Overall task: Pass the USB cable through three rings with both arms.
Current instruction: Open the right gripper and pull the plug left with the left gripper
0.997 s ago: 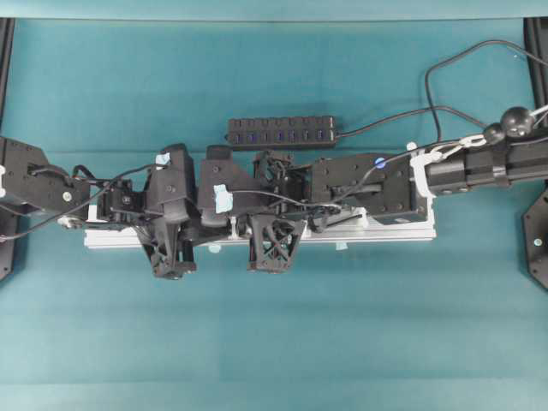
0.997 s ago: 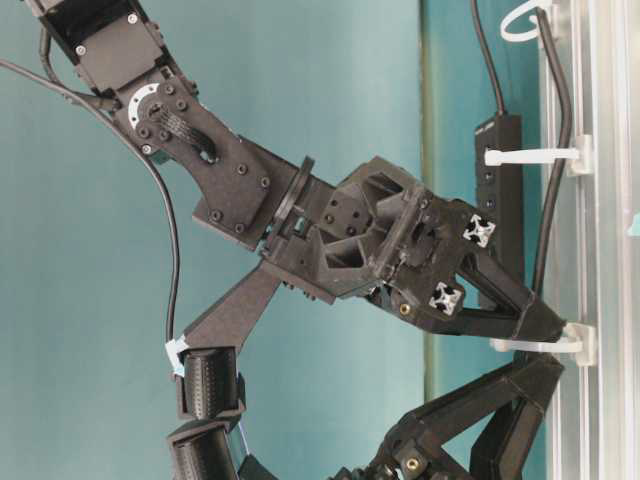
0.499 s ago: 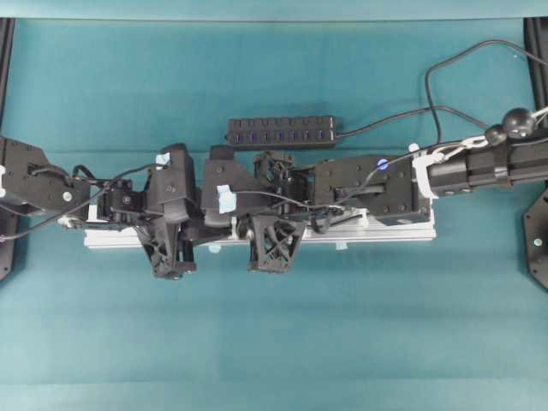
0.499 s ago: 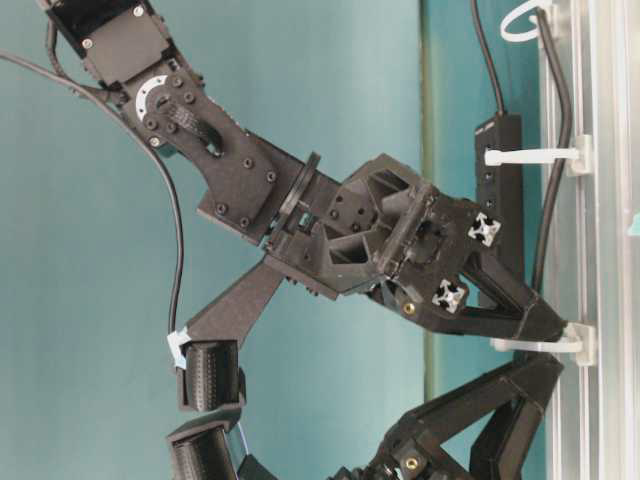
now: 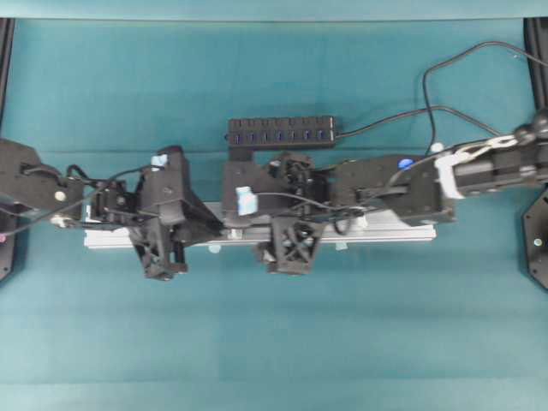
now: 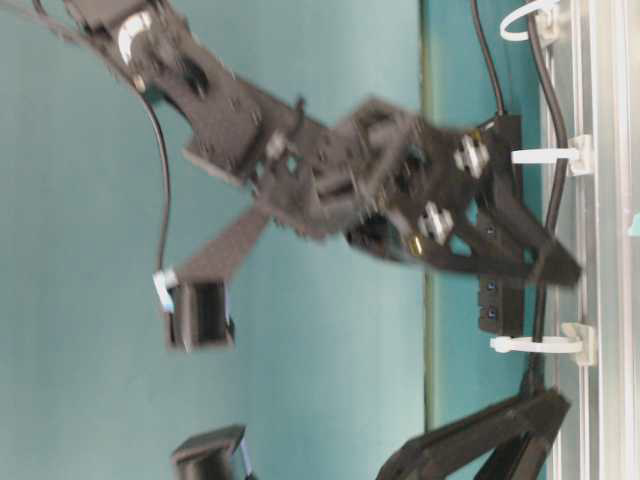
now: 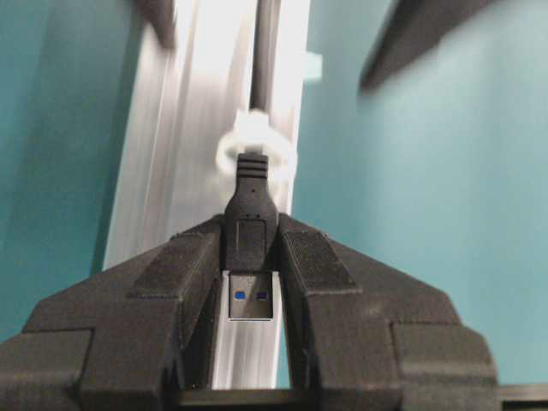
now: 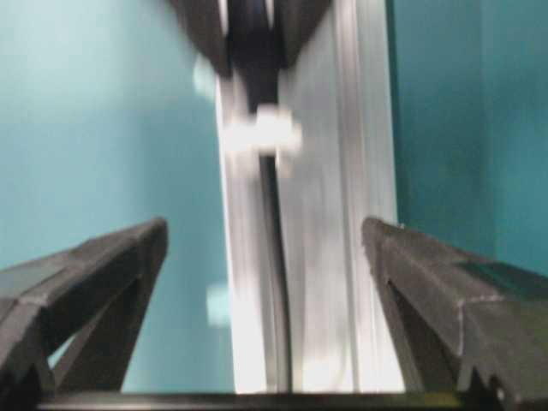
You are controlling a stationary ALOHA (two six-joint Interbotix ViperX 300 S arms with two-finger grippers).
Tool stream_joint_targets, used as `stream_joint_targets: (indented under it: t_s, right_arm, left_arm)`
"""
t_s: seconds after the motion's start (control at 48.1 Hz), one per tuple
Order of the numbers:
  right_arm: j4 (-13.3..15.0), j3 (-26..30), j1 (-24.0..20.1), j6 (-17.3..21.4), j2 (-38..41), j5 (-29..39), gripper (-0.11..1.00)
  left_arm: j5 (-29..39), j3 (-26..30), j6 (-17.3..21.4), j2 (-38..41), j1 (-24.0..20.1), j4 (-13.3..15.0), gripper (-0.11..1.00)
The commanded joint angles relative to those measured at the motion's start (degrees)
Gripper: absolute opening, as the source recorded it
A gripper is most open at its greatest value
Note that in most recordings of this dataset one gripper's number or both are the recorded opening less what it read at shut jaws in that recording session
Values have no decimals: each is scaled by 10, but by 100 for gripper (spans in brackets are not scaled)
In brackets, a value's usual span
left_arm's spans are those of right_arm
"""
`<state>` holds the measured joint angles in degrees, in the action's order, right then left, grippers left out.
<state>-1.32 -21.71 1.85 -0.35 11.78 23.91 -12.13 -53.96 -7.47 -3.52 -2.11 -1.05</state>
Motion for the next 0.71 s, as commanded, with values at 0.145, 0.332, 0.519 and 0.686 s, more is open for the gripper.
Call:
stream_joint_targets:
  t_s: [0.145, 0.332, 0.519, 0.686]
  right_arm:
    - [2, -24, -2, 3, -56, -8, 91]
    - [3, -48, 6, 1, -95, -5, 91]
    - [3, -89, 18, 1, -148, -4, 91]
    - [3, -129, 32, 1, -199, -5, 91]
  left_arm:
    - [27, -6, 2, -54, 2, -2, 22]
    - [72, -7, 19, -93, 4, -2, 22]
    - [105, -7, 25, -127, 4, -1, 22]
    - [118, -4, 25, -141, 4, -1, 22]
